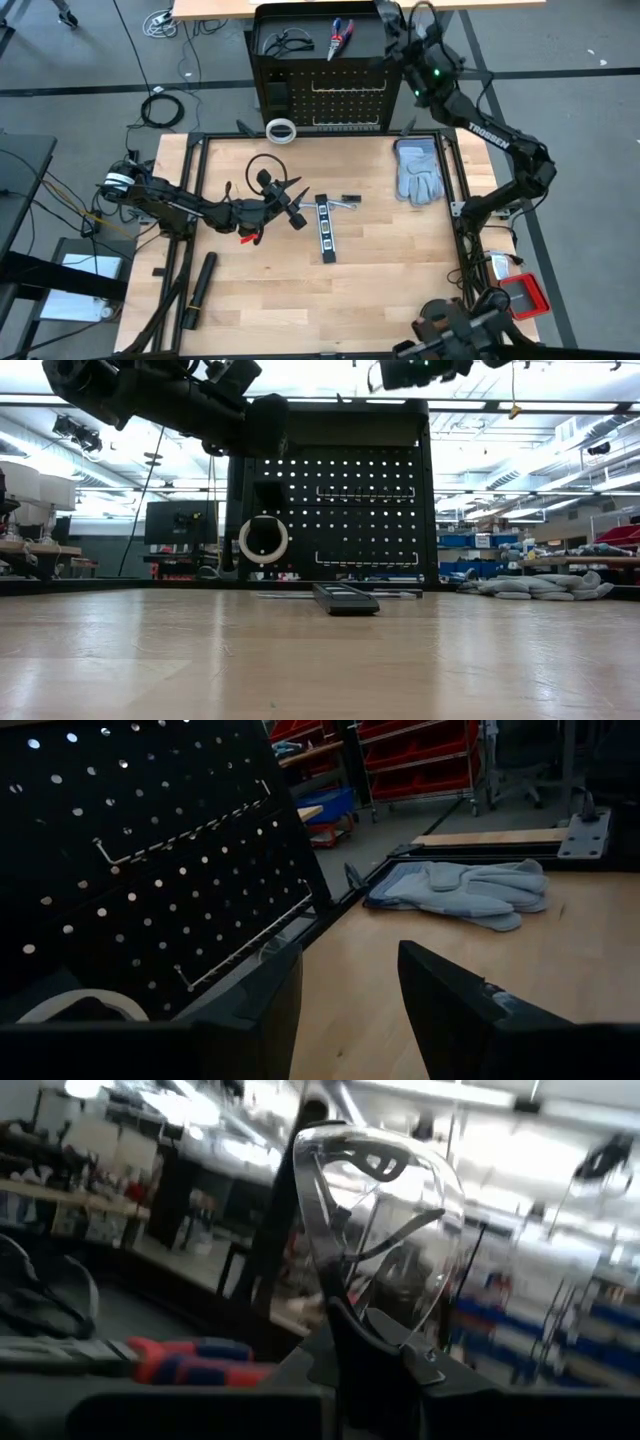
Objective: Hang tools onto peg board
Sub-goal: Put the black safety glasses on the black pegboard, then put the black spirit level on the black pegboard
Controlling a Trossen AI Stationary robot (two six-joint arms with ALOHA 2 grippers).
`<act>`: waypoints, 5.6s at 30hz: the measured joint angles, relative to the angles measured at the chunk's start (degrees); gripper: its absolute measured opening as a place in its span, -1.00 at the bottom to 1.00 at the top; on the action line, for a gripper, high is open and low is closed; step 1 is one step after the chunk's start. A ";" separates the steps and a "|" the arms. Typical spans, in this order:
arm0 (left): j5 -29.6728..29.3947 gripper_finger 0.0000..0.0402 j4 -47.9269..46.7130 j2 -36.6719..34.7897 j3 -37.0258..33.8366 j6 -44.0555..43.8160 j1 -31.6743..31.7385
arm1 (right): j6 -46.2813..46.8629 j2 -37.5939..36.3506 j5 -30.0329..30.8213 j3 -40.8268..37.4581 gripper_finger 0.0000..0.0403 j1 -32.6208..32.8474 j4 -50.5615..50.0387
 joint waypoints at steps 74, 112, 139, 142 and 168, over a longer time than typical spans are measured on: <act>2.68 -0.14 -14.98 -3.26 1.10 -10.94 0.08 | -5.89 -1.14 -9.74 -0.70 -0.32 31.02 -27.99; 45.92 -0.14 -52.66 -0.89 14.89 -1.60 8.93 | 19.97 -1.07 -26.79 -43.51 -0.30 32.44 -17.32; 42.28 0.27 -55.65 20.72 28.94 -59.83 9.52 | 9.61 -14.73 -8.10 -50.03 -0.32 24.67 -9.18; 42.10 0.42 -55.46 22.43 28.94 -60.71 9.77 | 7.78 -14.71 -8.52 -53.21 -0.32 24.41 -2.38; 37.82 0.22 -67.75 24.94 43.32 -33.69 9.67 | 6.83 -14.56 -14.76 -55.74 -0.32 22.86 5.44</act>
